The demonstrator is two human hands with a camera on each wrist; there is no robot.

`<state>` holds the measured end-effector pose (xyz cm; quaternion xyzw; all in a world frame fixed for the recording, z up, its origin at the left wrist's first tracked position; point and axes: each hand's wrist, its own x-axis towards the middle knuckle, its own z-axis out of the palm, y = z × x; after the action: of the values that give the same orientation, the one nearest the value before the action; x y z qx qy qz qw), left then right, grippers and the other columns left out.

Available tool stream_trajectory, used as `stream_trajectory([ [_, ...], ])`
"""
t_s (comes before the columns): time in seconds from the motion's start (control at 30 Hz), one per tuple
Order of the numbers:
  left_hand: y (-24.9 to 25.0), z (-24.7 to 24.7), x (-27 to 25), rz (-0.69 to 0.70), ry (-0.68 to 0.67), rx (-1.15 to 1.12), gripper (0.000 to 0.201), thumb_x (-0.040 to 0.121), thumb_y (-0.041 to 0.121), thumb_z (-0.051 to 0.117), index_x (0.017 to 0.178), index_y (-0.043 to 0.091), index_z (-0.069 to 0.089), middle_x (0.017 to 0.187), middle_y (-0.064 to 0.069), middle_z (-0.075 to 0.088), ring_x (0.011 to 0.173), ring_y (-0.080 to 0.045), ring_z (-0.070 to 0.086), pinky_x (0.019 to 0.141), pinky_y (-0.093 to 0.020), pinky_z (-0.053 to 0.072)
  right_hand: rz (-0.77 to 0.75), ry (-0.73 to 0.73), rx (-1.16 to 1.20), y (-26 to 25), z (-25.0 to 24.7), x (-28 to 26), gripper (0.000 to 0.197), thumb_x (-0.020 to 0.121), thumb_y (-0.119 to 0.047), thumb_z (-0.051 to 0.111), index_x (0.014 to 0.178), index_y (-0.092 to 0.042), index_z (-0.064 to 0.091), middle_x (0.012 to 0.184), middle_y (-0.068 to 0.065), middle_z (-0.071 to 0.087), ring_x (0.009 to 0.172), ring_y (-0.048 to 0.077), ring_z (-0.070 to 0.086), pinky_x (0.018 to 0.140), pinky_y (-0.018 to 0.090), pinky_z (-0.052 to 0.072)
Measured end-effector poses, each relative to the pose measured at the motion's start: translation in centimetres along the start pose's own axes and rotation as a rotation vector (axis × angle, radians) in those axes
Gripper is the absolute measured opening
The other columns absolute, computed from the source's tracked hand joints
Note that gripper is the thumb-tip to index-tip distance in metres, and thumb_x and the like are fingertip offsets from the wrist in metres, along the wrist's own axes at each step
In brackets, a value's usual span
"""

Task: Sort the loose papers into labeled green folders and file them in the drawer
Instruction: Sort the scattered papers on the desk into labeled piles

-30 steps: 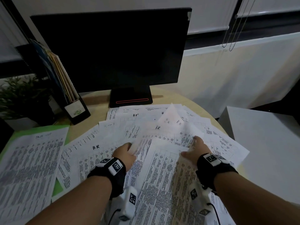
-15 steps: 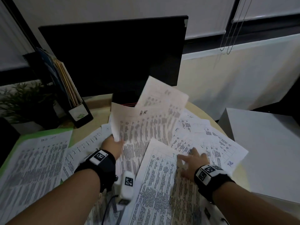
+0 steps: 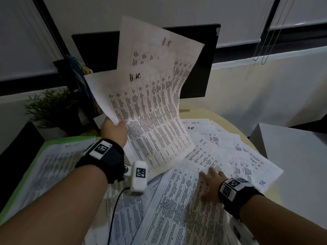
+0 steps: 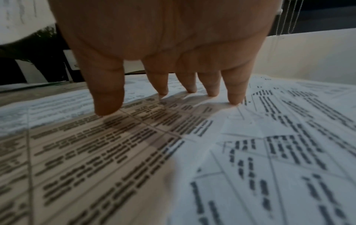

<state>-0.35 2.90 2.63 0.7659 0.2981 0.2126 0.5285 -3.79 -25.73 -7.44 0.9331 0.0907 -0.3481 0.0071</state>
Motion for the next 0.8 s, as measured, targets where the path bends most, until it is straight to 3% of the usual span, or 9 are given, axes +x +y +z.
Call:
stream_trajectory([
  [0.13, -1.0, 0.0, 0.6, -0.063, -0.047, -0.021, 0.059, 0.094, 0.028, 0.058, 0.142, 0.002, 0.037, 0.146, -0.015, 0.041, 0.131, -0.034, 0.041, 0.11, -0.046, 0.034, -0.025, -0.009, 0.006, -0.1, -0.3, -0.4, 0.07, 0.089, -0.046, 0.054, 0.146, -0.033, 0.017, 0.153, 0.004, 0.013, 0.137, 0.03, 0.024, 0.107, 0.046, 0.036],
  [0.2, -2.6, 0.2, 0.5, -0.114, -0.129, -0.001, 0.066, 0.089, 0.032, 0.064, 0.142, 0.003, 0.038, 0.145, -0.014, 0.043, 0.13, -0.035, 0.043, 0.107, -0.049, 0.038, -0.042, 0.039, 0.087, 0.0, -1.2, -0.8, 0.055, 0.097, -0.032, 0.044, 0.147, -0.022, 0.025, 0.151, 0.008, 0.027, 0.133, 0.029, 0.035, 0.106, 0.04, 0.037],
  [0.3, -6.1, 0.4, -1.4, -0.168, -0.335, 0.056, 0.065, 0.08, 0.038, 0.071, 0.134, 0.009, 0.051, 0.137, -0.01, 0.053, 0.12, -0.032, 0.054, 0.102, -0.049, 0.043, 0.024, 0.109, 0.791, 1.2, -3.1, -1.0, 0.048, 0.103, -0.029, 0.035, 0.147, -0.012, 0.028, 0.147, 0.013, 0.039, 0.133, 0.028, 0.041, 0.099, 0.032, 0.037],
  [0.37, -8.1, 0.5, -3.7, -0.21, -0.492, 0.151, 0.058, 0.085, 0.039, 0.068, 0.134, 0.011, 0.053, 0.134, -0.008, 0.056, 0.119, -0.029, 0.055, 0.104, -0.046, 0.042, 0.035, -0.019, 1.358, 2.3, -3.1, -1.0, 0.056, 0.096, -0.056, 0.035, 0.138, -0.02, 0.042, 0.135, 0.011, 0.054, 0.118, 0.032, 0.055, 0.091, 0.037, 0.042],
  [0.43, -10.6, 0.8, -5.7, -0.254, -0.598, 0.344, 0.071, 0.087, 0.051, 0.06, 0.143, 0.012, 0.042, 0.145, -0.008, 0.045, 0.129, -0.029, 0.046, 0.109, -0.042, 0.036, 0.009, -0.111, 1.538, 2.6, -2.4, -0.8, 0.068, 0.08, -0.069, 0.045, 0.12, -0.016, 0.057, 0.112, 0.01, 0.068, 0.095, 0.031, 0.068, 0.078, 0.04, 0.052],
  [0.5, -12.1, 1.1, -7.3, -0.308, -0.646, 0.491, 0.077, 0.088, 0.059, 0.052, 0.146, 0.011, 0.035, 0.148, -0.011, 0.04, 0.133, -0.031, 0.042, 0.11, -0.04, 0.035, -0.01, -0.089, 1.481, 2.1, -1.6, -0.5, 0.07, 0.066, -0.061, 0.063, 0.115, -0.011, 0.058, 0.09, 0.01, 0.07, 0.077, 0.028, 0.069, 0.068, 0.036, 0.051],
  [0.57, -13.0, 1.3, -8.2, -0.327, -0.702, 0.548, 0.075, 0.087, 0.061, 0.051, 0.138, 0.006, 0.046, 0.136, -0.014, 0.053, 0.121, -0.03, 0.053, 0.102, -0.038, 0.043, 0.011, -0.003, 1.416, 1.2, -1.0, -0.2, 0.066, 0.067, -0.052, 0.071, 0.117, -0.011, 0.054, 0.082, 0.01, 0.066, 0.067, 0.026, 0.066, 0.065, 0.035, 0.049],
  [0.73, -12.8, 1.2, -8.7, -0.276, -0.819, 0.482, 0.046, 0.085, 0.038, 0.068, 0.123, 0.012, 0.062, 0.119, -0.004, 0.065, 0.097, -0.018, 0.059, 0.086, -0.024, 0.047, 0.092, 0.151, 1.03, -0.2, -0.8, -0.4, 0.041, 0.082, -0.028, 0.072, 0.116, -0.016, 0.052, 0.093, 0.005, 0.064, 0.069, 0.016, 0.061, 0.055, 0.024, 0.048],
  [0.8, -12.4, 1.1, -8.4, -0.254, -0.781, 0.47, 0.033, 0.086, 0.038, 0.067, 0.111, 0.018, 0.065, 0.107, 0.0, 0.066, 0.09, -0.015, 0.058, 0.079, -0.021, 0.045, 0.096, 0.241, 0.761, -0.6, -1.4, -0.6, 0.036, 0.087, -0.017, 0.065, 0.12, -0.013, 0.052, 0.102, 0.004, 0.062, 0.079, 0.015, 0.057, 0.063, 0.021, 0.046],
])
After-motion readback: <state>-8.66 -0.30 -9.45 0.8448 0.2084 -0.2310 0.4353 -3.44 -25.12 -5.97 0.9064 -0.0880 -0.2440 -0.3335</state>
